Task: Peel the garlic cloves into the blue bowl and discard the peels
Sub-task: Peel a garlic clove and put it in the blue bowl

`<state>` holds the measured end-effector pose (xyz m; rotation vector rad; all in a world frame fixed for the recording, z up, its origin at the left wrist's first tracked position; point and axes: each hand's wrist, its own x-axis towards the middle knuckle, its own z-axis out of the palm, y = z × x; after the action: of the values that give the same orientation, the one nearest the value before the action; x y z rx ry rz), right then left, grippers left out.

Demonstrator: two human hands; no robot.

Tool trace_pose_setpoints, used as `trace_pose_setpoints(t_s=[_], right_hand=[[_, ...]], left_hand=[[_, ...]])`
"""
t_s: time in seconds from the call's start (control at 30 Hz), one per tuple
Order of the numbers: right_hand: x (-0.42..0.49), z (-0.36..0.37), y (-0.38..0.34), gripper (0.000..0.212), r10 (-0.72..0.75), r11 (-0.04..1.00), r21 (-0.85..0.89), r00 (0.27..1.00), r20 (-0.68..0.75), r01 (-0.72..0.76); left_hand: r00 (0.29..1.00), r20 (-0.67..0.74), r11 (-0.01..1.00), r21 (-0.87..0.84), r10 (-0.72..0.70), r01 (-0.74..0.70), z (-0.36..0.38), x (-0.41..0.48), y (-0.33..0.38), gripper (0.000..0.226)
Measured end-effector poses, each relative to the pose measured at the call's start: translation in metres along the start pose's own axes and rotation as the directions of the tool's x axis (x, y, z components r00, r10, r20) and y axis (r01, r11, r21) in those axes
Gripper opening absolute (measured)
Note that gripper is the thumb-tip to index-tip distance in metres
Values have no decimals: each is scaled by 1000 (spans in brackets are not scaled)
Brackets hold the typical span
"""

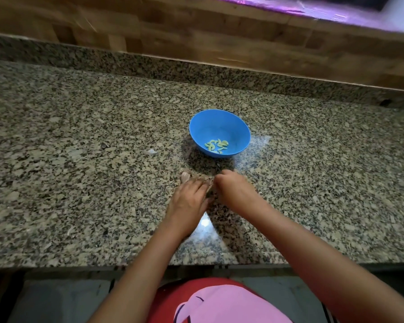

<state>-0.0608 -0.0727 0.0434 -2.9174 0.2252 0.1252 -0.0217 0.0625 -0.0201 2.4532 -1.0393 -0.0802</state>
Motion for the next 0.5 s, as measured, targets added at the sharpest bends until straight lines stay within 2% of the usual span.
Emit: trace_pose_setpoints(t_s=[0.1, 0.27, 0.37, 0.43, 0.5], right_hand=[[4, 1, -6, 21, -115, 973, -189, 987, 111, 134], [5, 9, -4, 27, -183, 918, -326, 971, 156, 226], [5, 15, -4, 15, -335, 887, -331, 942, 19, 322], [6, 24, 0, 14, -387, 876, -339, 919, -70, 343], [1, 34, 3, 13, -279, 950, -174, 954, -112, 258]], left_hand=[[1000, -1, 998, 56, 10, -10, 5, -2, -3, 50], [996, -79, 999, 6, 49, -49, 12, -4, -5, 47], [990, -129, 997, -48, 57, -64, 16, -6, -7, 45], [988, -140, 996, -53, 69, -77, 18, -5, -9, 43], [989, -122, 995, -35, 84, -89, 16, -3, -8, 38]])
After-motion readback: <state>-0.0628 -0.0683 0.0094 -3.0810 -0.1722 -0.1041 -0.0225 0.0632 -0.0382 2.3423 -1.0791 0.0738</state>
